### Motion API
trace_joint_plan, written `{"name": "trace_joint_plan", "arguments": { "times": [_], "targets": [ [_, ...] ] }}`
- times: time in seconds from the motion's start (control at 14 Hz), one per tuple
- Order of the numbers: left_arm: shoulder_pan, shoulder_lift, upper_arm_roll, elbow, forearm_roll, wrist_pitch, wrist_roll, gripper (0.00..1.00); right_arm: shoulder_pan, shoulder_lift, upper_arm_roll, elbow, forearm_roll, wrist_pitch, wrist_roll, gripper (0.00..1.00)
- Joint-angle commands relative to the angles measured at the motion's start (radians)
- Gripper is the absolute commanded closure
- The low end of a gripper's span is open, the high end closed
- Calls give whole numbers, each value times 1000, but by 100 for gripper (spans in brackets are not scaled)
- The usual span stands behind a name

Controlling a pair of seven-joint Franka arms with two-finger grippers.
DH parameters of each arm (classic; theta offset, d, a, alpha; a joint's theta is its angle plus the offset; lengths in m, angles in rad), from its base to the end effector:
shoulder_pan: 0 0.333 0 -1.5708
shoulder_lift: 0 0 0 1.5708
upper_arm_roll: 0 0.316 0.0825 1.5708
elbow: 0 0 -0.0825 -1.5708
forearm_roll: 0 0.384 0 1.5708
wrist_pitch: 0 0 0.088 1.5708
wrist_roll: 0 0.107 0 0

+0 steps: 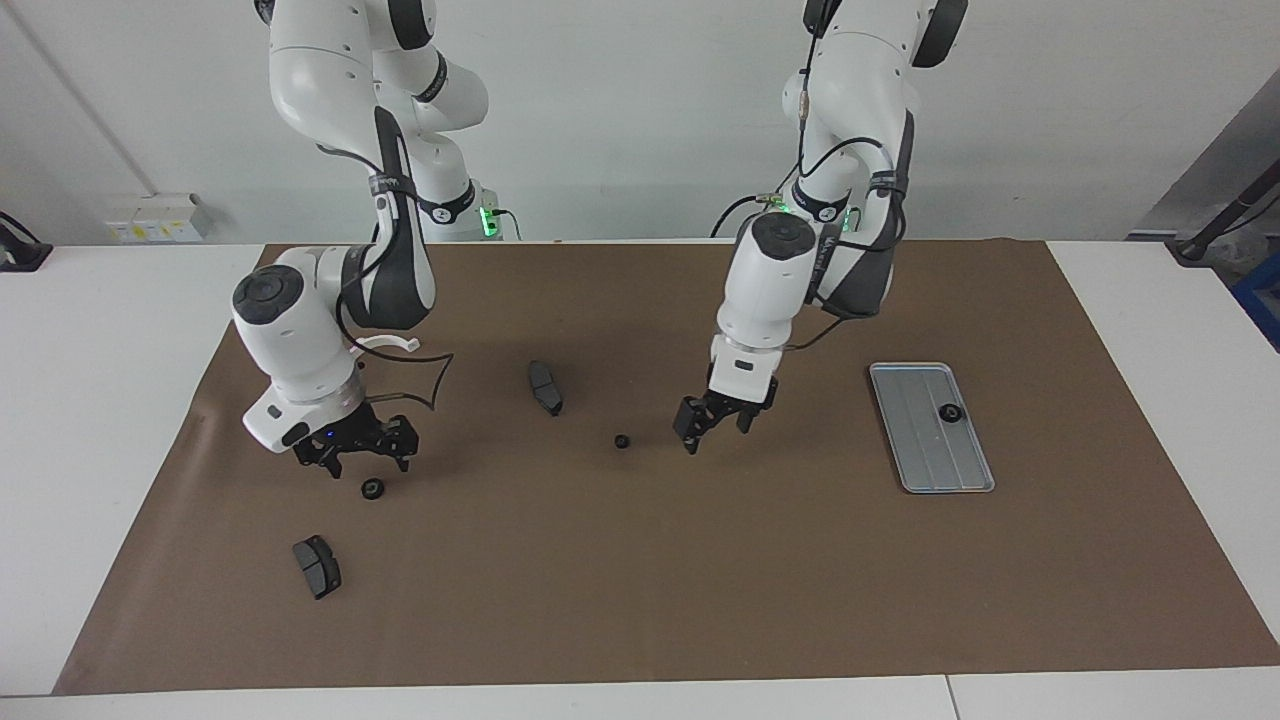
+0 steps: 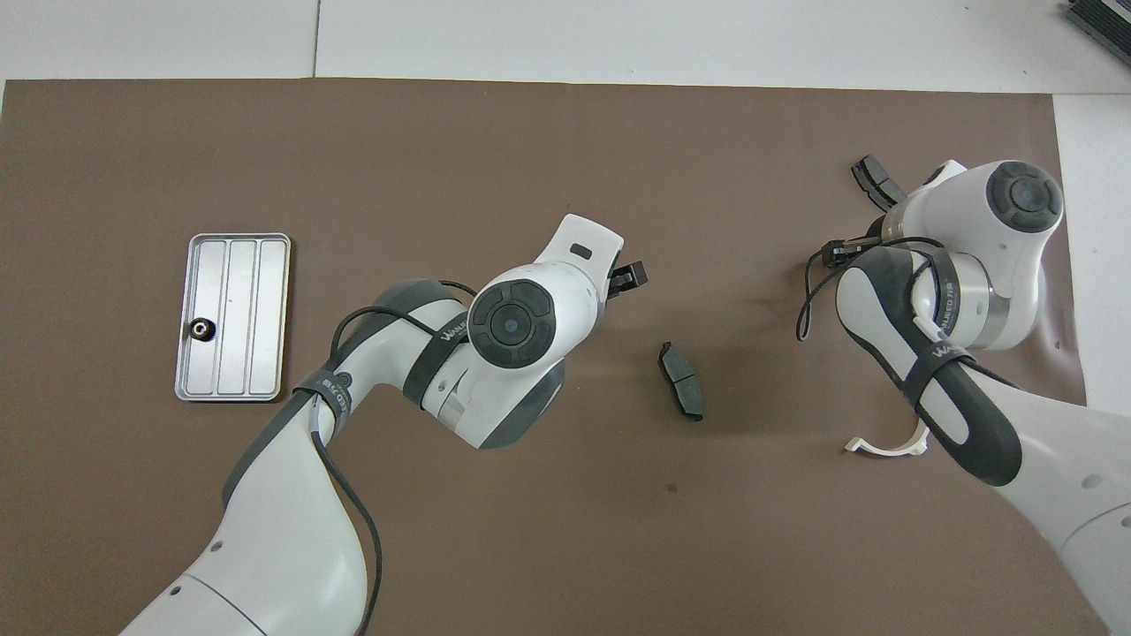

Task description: Place bearing gear from tray to pile

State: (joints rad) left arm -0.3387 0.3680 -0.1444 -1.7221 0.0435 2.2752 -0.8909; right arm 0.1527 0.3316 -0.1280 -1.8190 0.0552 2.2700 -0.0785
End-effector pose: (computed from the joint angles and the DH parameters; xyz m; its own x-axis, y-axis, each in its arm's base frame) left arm 0.5990 -0.3023 0.3925 0.9135 0.3924 0.1075 0.3744 -0.9142 0.1551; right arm 0.6470 0.0234 0.3694 0.9893 0.0793 0.1222 0.0793 -0.9968 0.0049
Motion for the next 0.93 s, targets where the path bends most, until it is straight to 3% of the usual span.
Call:
{"name": "trace_joint_plan", "arguments": {
  "times": [0.0, 0.21, 0.36, 0.64, 0.86],
  "targets": [
    [82, -52, -1, -34, -14, -158, 184, 0, 86, -8, 5, 65, 11, -84, 118, 0],
    [225, -89, 0, -48, -14, -282, 451, 0, 207, 9, 5, 108, 12, -89, 300, 0],
    [294, -95, 2, -62, -14, -302, 577, 0, 280, 61, 5, 162, 11, -78, 437, 0],
    [466, -118, 3, -149, -13, -174, 789, 0, 401, 211, 5, 270, -9, -66, 609, 0],
    [550, -145, 3, -262, -13, -30, 929, 0, 429, 233, 5, 257, -18, 13, 623, 0]
  ]
}}
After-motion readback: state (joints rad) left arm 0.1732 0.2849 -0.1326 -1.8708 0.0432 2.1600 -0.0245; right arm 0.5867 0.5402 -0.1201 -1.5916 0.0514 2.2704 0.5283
